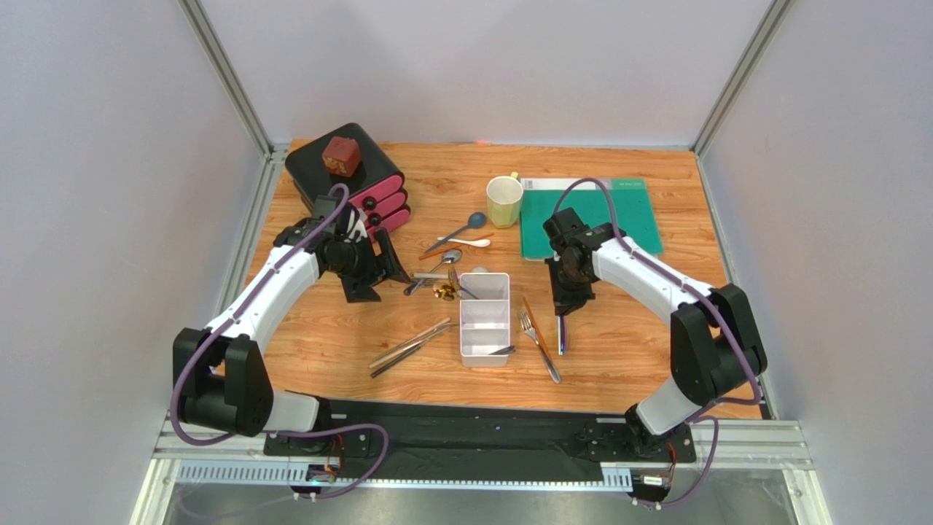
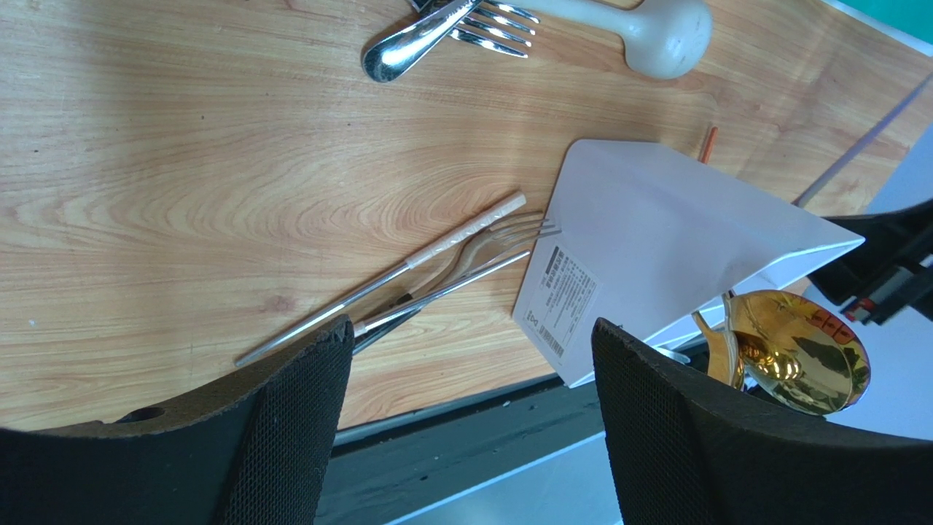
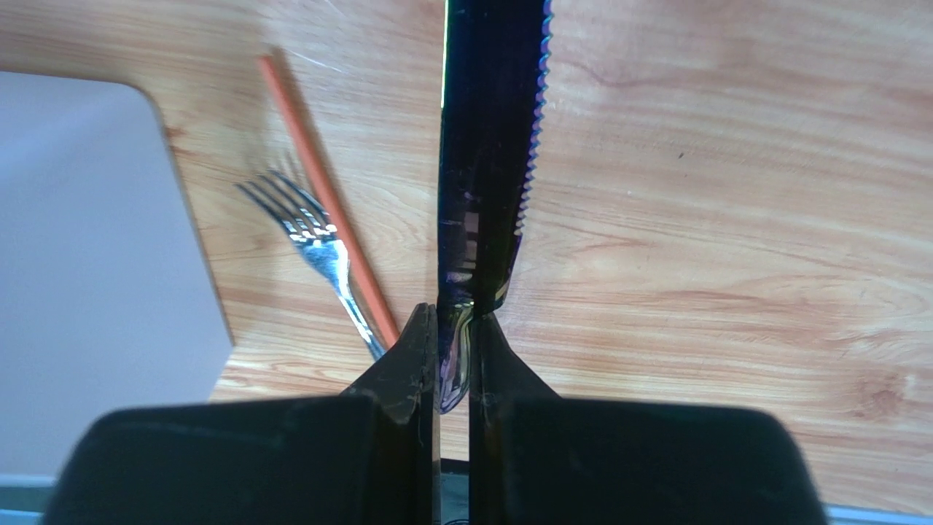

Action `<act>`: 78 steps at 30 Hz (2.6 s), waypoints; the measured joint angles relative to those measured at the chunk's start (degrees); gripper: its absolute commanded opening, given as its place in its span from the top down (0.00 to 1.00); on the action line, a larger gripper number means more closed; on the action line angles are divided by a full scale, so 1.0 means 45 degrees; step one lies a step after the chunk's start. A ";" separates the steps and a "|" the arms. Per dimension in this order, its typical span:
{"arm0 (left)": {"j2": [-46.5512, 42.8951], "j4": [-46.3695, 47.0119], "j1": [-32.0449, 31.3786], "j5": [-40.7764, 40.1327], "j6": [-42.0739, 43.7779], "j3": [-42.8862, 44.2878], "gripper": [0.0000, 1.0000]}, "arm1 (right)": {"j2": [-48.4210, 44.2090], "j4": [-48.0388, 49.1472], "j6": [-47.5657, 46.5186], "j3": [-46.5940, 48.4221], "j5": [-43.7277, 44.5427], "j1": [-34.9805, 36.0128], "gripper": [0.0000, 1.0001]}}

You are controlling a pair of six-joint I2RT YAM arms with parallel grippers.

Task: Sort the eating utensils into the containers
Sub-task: Pick up the knife at the center of the board, then place the knife in the storage box.

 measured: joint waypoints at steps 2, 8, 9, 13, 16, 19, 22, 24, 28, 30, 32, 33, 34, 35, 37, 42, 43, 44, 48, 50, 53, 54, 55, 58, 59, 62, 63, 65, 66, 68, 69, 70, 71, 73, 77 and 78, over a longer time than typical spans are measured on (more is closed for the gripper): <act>0.0010 0.0000 0.0000 -0.0005 0.0005 0.0000 0.16 | -0.0301 -0.0044 -0.0112 0.0291 -0.0034 0.0000 1.00; 0.0034 0.0000 0.0000 -0.0005 0.0000 0.0000 0.16 | -0.0928 -0.0267 -0.0554 0.1875 -0.0102 0.0379 1.00; 0.0034 0.0000 0.0000 0.0000 0.0005 0.0000 0.15 | -0.0947 -0.0335 -0.0665 0.2312 -0.0092 0.0588 1.00; 0.0034 0.0000 0.0000 0.0000 0.0000 0.0000 0.16 | -0.0957 -0.0495 -0.1069 0.4061 -0.0209 0.1491 1.00; 0.0034 0.0005 0.0000 0.0000 0.0000 0.0000 0.15 | -0.0971 -0.0636 -0.1258 0.5251 -0.0466 0.1977 1.00; 0.0029 0.0005 0.0000 0.0000 0.0000 0.0000 0.15 | -0.1020 -0.0534 -0.1404 0.6241 -0.0656 0.2399 1.00; 0.0029 0.0005 0.0000 0.0005 0.0000 0.0000 0.15 | -0.1088 -0.0219 -0.1554 0.6596 -0.0850 0.2696 1.00; 0.0029 0.0005 0.0000 0.0005 0.0000 0.0000 0.15 | -0.1083 -0.0092 -0.1647 0.6596 -0.0957 0.2905 1.00; -0.0005 0.0005 0.0000 0.0000 -0.0005 0.0000 0.15 | -0.1015 0.0078 -0.1734 0.6489 -0.1088 0.3147 1.00; -0.0058 0.0005 0.0000 0.0000 0.0000 0.0000 0.15 | -0.1224 0.0670 -0.1783 0.5882 -0.1161 0.3279 1.00; -0.0102 0.0010 0.0000 0.0005 -0.0005 0.0000 0.15 | -0.1506 0.1224 -0.1875 0.5037 -0.1180 0.3434 1.00; -0.0107 0.0010 0.0000 0.0005 -0.0005 0.0000 0.15 | -0.1710 0.1603 -0.1919 0.4478 -0.1180 0.3546 1.00; -0.0112 0.0010 0.0000 0.0005 -0.0005 0.0000 0.16 | -0.1894 0.1875 -0.1962 0.3968 -0.1171 0.3667 1.00; -0.0112 0.0005 0.0000 0.0005 -0.0005 0.0000 0.15 | -0.2030 0.2132 -0.1967 0.3546 -0.1171 0.3789 1.00; -0.0121 0.0010 0.0000 0.0005 -0.0005 0.0000 0.15 | -0.2443 0.2885 -0.1972 0.2463 -0.1137 0.4051 1.00; -0.0199 0.0010 0.0000 0.0010 -0.0005 -0.0010 0.15 | -0.3138 0.4294 -0.1982 0.0636 -0.0947 0.4473 1.00; -0.0228 0.0029 0.0000 0.0010 -0.0010 -0.0034 0.16 | -0.3206 0.4571 -0.2011 0.0437 -0.0889 0.4507 1.00; -0.0253 0.0044 0.0000 0.0010 -0.0010 -0.0073 0.15 | -0.3220 0.4818 -0.2025 0.0325 -0.0782 0.4532 1.00; -0.0316 0.0083 0.0000 0.0010 -0.0039 -0.0199 0.15 | -0.3220 0.5727 -0.2220 0.0068 -0.0291 0.4624 1.00; -0.0393 0.0083 0.0000 0.0005 -0.0049 -0.0257 0.16 | -0.3215 0.6096 -0.2293 -0.0005 -0.0087 0.4648 1.00; -0.0549 0.0087 0.0000 0.0005 -0.0053 -0.0267 0.15 | -0.3211 0.6625 -0.2307 -0.0131 0.0136 0.4682 1.00; -0.0597 0.0083 0.0000 0.0005 -0.0053 -0.0267 0.16 | -0.3211 0.6795 -0.2312 -0.0209 0.0194 0.4697 1.00; -0.0636 0.0087 0.0000 0.0005 -0.0053 -0.0267 0.16 | -0.3206 0.7004 -0.2327 -0.0345 0.0248 0.4716 1.00; -0.0656 0.0087 0.0000 0.0005 -0.0049 -0.0267 0.16 | -0.3138 0.7334 -0.2341 -0.0748 0.0379 0.4779 1.00; -0.0656 0.0083 0.0000 0.0000 -0.0053 -0.0267 0.16 | -0.3084 0.7402 -0.2336 -0.0840 0.0398 0.4804 1.00; -0.0656 0.0083 0.0000 0.0000 -0.0049 -0.0267 0.16 | -0.2977 0.7664 -0.2302 -0.1166 0.0413 0.4891 1.00; -0.0656 0.0087 0.0000 0.0000 -0.0049 -0.0267 0.16 | -0.2977 0.7771 -0.2283 -0.1292 0.0413 0.4930 1.00; -0.0656 0.0083 0.0000 0.0000 -0.0049 -0.0267 0.16 | -0.2977 0.7873 -0.2225 -0.1525 0.0418 0.5013 1.00; -0.0656 0.0083 0.0000 0.0000 -0.0049 -0.0267 0.16 | -0.2977 0.7946 -0.2191 -0.1647 0.0423 0.5047 1.00; -0.0656 0.0083 0.0000 0.0000 -0.0049 -0.0267 0.16 | -0.2977 0.8048 -0.2186 -0.1739 0.0452 0.5090 1.00; -0.0651 0.0083 0.0000 0.0000 -0.0049 -0.0267 0.16 | -0.2977 0.8116 -0.2176 -0.1783 0.0452 0.5090 1.00; -0.0651 0.0083 0.0000 0.0000 -0.0044 -0.0267 0.16 | -0.2977 0.8179 -0.2171 -0.1817 0.0461 0.5090 1.00; -0.0651 0.0083 0.0000 -0.0005 -0.0044 -0.0267 0.16 | -0.2977 0.8252 -0.2171 -0.1860 0.0476 0.5100 1.00; -0.0651 0.0083 0.0000 -0.0015 -0.0044 -0.0267 0.16 | -0.2977 0.8344 -0.2166 -0.1938 0.0525 0.5124 1.00; -0.0651 0.0083 0.0000 -0.0044 -0.0044 -0.0267 0.16 | -0.2982 0.8446 -0.2147 -0.2108 0.0568 0.5173 1.00; -0.0651 0.0083 0.0000 -0.0049 -0.0049 -0.0267 0.16 | -0.2982 0.8456 -0.2142 -0.2127 0.0593 0.5178 1.00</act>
